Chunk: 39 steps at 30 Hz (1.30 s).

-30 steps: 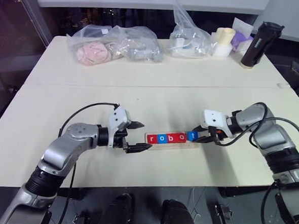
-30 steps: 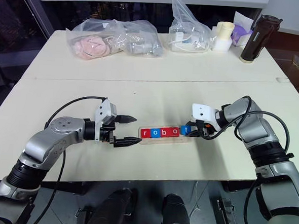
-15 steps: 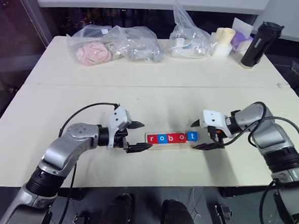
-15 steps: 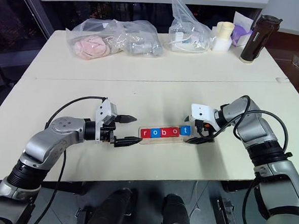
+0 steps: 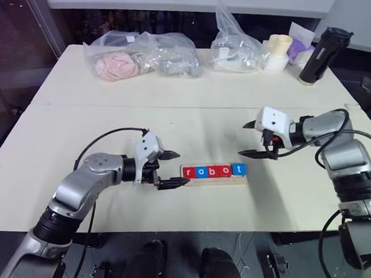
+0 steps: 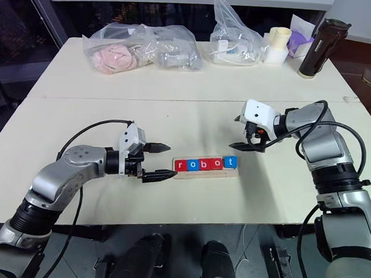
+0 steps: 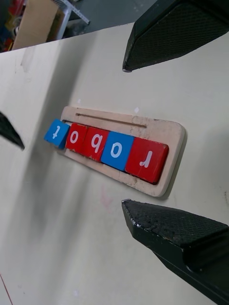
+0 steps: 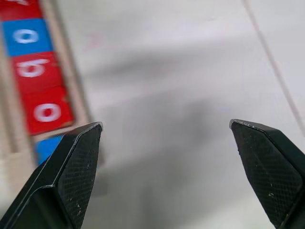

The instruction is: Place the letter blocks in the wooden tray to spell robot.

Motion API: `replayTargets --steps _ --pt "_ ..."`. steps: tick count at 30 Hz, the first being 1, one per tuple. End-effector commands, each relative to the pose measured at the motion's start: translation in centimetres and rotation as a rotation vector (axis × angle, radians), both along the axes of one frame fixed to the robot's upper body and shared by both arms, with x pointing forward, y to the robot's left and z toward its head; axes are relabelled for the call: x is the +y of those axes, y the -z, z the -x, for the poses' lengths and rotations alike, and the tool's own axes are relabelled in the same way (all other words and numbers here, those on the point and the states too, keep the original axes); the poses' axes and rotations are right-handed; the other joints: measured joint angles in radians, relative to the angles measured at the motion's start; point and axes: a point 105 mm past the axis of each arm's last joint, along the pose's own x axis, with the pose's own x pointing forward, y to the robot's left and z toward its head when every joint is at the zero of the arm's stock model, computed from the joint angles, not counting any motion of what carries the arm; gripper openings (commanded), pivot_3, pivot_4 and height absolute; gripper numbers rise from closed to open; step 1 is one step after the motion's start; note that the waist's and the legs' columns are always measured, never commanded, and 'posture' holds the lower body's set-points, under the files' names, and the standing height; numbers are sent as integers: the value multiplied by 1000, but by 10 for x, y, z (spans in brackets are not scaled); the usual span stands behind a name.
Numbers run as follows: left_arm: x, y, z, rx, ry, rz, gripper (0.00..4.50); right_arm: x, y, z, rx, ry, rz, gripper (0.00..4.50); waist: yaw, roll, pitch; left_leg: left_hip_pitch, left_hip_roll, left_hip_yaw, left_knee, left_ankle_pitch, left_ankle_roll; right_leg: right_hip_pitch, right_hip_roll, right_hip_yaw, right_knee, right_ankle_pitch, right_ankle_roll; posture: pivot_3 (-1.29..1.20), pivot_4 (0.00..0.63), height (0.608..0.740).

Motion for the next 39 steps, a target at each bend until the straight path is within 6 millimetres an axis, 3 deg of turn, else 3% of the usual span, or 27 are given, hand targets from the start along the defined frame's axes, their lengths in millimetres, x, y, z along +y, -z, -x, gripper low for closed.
replayTargets --steps 1,7,19,27,33,39 --pt "-3 -10 2 -35 20 21 4500 -8 3 1 -47 23 15 4422 0 0 0 0 0 0 0 0 0 0 0 0 0 0 0 0 150 725" --pt "-3 -11 2 -35 24 22 4500 -16 11 -6 -93 87 38 4422 -6 0 0 1 0 1 0 0 0 0 1 0 1 0 0 0 150 725" --pt "-3 -11 2 -37 26 20 4500 -2 20 9 -31 10 20 4422 -2 0 0 1 0 1 0 0 0 0 3 1 1 0 0 0 150 725" --pt "-3 -10 2 -33 22 22 4500 4 19 13 -23 -2 3 4422 -2 0 0 1 1 1 0 0 0 0 2 1 1 0 0 0 150 725" --pt "-3 -10 2 -31 20 24 4500 0 12 2 -83 57 -7 4422 -2 0 0 1 1 1 0 0 0 0 2 1 1 0 0 0 150 725" --pt "-2 -10 3 -27 15 27 4500 -4 6 6 -101 83 -25 4422 -2 0 0 1 0 1 0 0 0 0 2 1 1 0 0 0 150 725"
